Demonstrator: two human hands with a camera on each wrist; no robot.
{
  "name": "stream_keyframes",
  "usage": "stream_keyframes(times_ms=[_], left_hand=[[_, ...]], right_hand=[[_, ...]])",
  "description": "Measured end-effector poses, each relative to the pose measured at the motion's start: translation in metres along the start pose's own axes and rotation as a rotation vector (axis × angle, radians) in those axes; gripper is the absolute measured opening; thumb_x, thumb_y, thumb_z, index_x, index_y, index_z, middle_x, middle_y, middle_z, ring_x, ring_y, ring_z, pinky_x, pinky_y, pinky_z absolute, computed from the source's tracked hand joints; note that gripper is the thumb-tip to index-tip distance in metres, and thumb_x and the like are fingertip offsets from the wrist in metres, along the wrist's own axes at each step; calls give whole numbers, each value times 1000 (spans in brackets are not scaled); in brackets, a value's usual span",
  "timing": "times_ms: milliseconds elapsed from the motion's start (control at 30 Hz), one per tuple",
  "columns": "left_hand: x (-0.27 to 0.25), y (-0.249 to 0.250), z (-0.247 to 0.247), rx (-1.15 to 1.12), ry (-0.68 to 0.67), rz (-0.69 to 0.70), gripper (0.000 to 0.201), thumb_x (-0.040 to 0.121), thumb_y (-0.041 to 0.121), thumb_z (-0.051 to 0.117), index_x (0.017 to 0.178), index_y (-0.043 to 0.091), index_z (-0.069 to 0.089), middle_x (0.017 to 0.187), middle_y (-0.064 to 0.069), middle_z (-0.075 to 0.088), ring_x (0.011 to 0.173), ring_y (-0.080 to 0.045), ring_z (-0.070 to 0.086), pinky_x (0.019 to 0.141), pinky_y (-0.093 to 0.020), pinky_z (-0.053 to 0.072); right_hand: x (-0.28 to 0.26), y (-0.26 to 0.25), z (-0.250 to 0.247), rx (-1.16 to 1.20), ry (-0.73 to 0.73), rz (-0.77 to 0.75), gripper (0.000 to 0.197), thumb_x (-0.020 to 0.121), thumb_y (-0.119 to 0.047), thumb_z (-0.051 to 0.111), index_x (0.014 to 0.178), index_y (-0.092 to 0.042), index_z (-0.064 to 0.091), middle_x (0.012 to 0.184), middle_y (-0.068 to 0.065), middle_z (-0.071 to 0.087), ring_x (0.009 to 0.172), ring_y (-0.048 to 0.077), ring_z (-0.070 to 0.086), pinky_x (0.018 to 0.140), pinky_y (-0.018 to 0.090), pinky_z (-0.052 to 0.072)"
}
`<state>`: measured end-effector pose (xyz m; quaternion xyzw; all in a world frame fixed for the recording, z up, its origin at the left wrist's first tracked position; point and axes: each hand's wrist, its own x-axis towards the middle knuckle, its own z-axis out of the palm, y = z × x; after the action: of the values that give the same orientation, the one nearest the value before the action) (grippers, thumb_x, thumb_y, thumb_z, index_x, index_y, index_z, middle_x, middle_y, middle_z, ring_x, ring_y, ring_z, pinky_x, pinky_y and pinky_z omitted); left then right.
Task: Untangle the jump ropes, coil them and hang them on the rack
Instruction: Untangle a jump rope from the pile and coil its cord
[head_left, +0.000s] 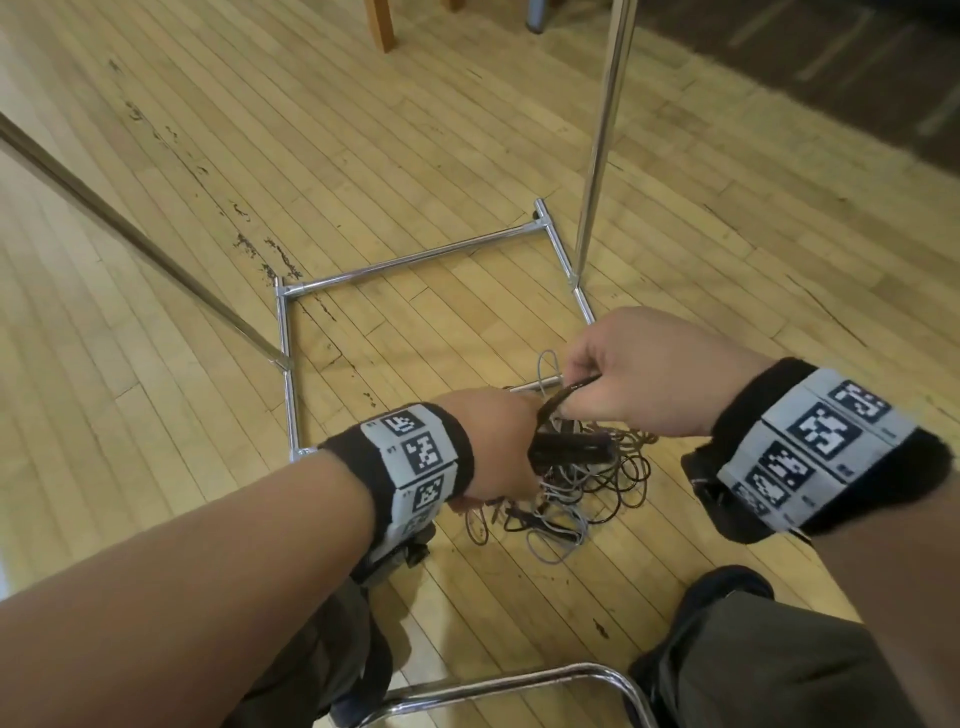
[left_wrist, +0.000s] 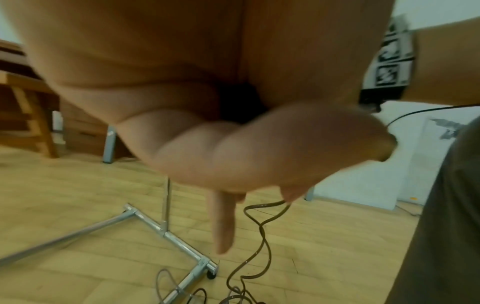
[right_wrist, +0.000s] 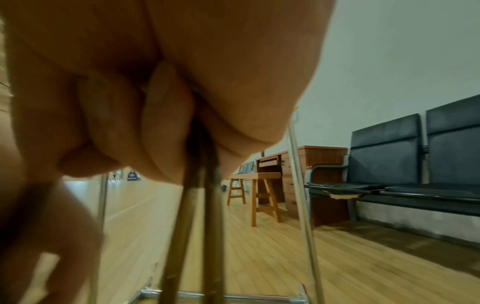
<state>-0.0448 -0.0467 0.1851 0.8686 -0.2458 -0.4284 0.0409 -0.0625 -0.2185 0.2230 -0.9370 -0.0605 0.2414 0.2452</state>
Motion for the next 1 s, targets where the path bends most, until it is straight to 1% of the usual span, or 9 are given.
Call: stream_keyframes(times_ms=[133, 233, 367, 433, 567, 667, 867, 933, 1000], left_hand=[[12, -8, -18, -155, 179, -124, 5, 93, 21, 62, 98, 20, 65, 76, 0, 71, 51, -14, 65, 45, -23, 53], [15, -20, -39, -338, 288, -169, 7, 92, 23, 66, 94, 16, 67, 82, -3, 73, 56, -18, 59, 48, -26, 48], [7, -27, -52, -742, 189, -40, 22, 86, 10, 79, 92, 3, 58, 64, -10, 56, 49, -21, 45, 42, -25, 36], [2, -26, -51, -956, 90, 96, 23, 89, 2, 76, 95, 5, 54, 61, -9, 46, 47, -19, 36, 40, -23, 26], [-1, -24, -48, -1231, 48, 179, 28, 100, 31, 68, 91, 7, 56, 71, -9, 54, 43, -14, 35, 39, -21, 22], [-3, -23, -47, -1258, 94, 220, 37, 102, 42, 64, 92, 8, 55, 71, -11, 54, 38, -13, 35, 38, -20, 22], [-11, -24, -52, -1261, 7, 373, 17, 98, 20, 62, 95, 4, 55, 67, -12, 56, 34, -12, 38, 34, -18, 26], [-14, -25, -55, -1122, -83, 414, 12, 92, 17, 63, 94, 6, 59, 65, -10, 58, 34, -13, 40, 33, -18, 28], [-16, -24, -55, -913, -181, 400, 12, 89, 18, 65, 97, 10, 62, 64, -7, 62, 36, -14, 43, 34, -19, 32]], right_hand=[[-6, -13, 3, 19, -7, -85, 26, 97, -36, 61, 79, -18, 69, 60, 0, 57, 49, 7, 44, 46, 20, 34], [-7, -10, 4, 150, 12, -68, 29, 105, -32, 49, 84, -23, 67, 59, -4, 61, 44, 2, 45, 47, 20, 36], [-1, 2, 10, 289, -109, 12, 23, 109, -34, 42, 102, -24, 62, 61, -4, 67, 44, 3, 50, 49, 25, 41], [0, 6, 16, 354, -191, 56, 24, 111, -34, 39, 110, -21, 59, 63, 1, 68, 47, 12, 55, 46, 26, 43], [1, 10, 19, 530, -227, 89, 29, 113, -29, 35, 113, -11, 59, 70, 7, 74, 56, 24, 63, 48, 27, 49], [3, 11, 18, 591, -220, 73, 32, 112, -29, 38, 111, -8, 62, 80, 11, 77, 63, 24, 69, 56, 29, 55], [11, 16, 27, 556, -195, 97, 36, 110, -42, 41, 110, -14, 63, 82, 7, 78, 73, 23, 75, 75, 36, 60], [13, 21, 27, 474, -163, 75, 34, 110, -39, 40, 103, -21, 67, 81, -2, 79, 75, 14, 75, 84, 38, 57], [15, 26, 26, 261, -132, 36, 31, 105, -37, 36, 89, -38, 63, 75, -25, 72, 73, -4, 67, 84, 29, 53]])
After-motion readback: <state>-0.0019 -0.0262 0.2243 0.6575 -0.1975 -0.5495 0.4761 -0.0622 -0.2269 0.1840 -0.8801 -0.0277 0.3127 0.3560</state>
